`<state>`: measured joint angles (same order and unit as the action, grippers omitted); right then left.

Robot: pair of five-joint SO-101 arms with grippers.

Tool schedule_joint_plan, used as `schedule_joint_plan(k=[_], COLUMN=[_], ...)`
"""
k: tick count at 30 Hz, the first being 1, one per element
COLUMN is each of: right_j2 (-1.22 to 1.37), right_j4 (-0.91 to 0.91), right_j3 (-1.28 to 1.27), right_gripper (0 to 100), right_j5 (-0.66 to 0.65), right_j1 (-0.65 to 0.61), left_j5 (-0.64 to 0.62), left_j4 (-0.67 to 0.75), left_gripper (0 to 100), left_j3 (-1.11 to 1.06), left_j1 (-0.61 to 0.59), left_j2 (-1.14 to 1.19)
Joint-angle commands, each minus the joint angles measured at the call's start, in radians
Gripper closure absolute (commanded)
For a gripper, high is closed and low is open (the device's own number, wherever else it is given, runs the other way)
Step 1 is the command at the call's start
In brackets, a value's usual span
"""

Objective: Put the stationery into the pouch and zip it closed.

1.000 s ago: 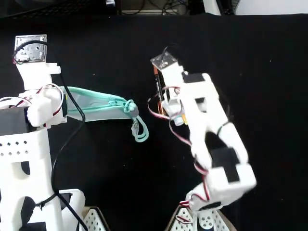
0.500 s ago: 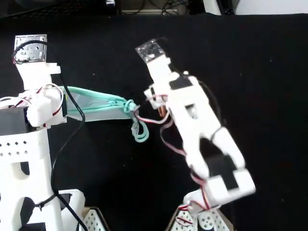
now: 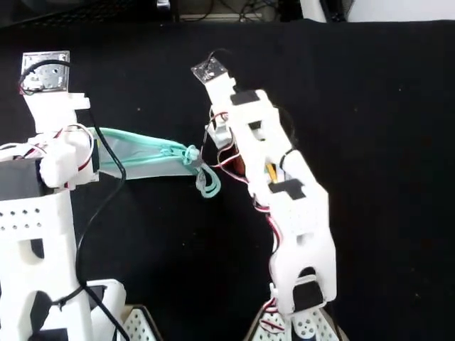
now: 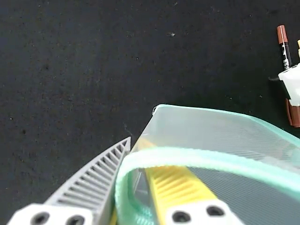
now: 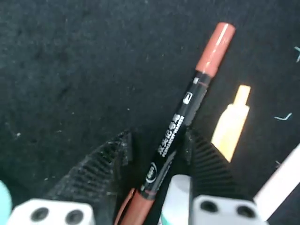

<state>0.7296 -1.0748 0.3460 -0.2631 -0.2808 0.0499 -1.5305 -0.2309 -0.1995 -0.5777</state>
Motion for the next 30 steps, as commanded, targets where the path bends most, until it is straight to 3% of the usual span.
schedule_joint_plan(k=[1,2,11,15,22,30], right_j2=[0.025,0.028,-0.154,-0.409,-1.018,-1.392], right_j4=[-0.04,-0.043,-0.204,-0.13,0.107,0.031], right_j3=[0.09,0.09,-0.002,-0.294,-1.036,-1.521], right_gripper=[94.3,99.4,98.6,98.6,98.6,98.6], right_j5=[0.011,0.011,0.003,-0.018,-0.029,-0.282], right_j1=[0.023,0.035,0.109,0.101,0.08,0.075], left_j5=[0.002,0.002,0.002,0.002,0.002,0.002], left_j4=[0.014,0.014,0.009,0.008,0.006,0.012], left_gripper=[97,97,97,97,97,97], left_j3=[-0.015,-0.015,-0.015,-0.016,-0.016,-0.016], left_j1=[0.008,0.008,0.008,0.008,0.008,0.008], left_j2=[0.006,0.006,0.006,0.006,0.006,0.015])
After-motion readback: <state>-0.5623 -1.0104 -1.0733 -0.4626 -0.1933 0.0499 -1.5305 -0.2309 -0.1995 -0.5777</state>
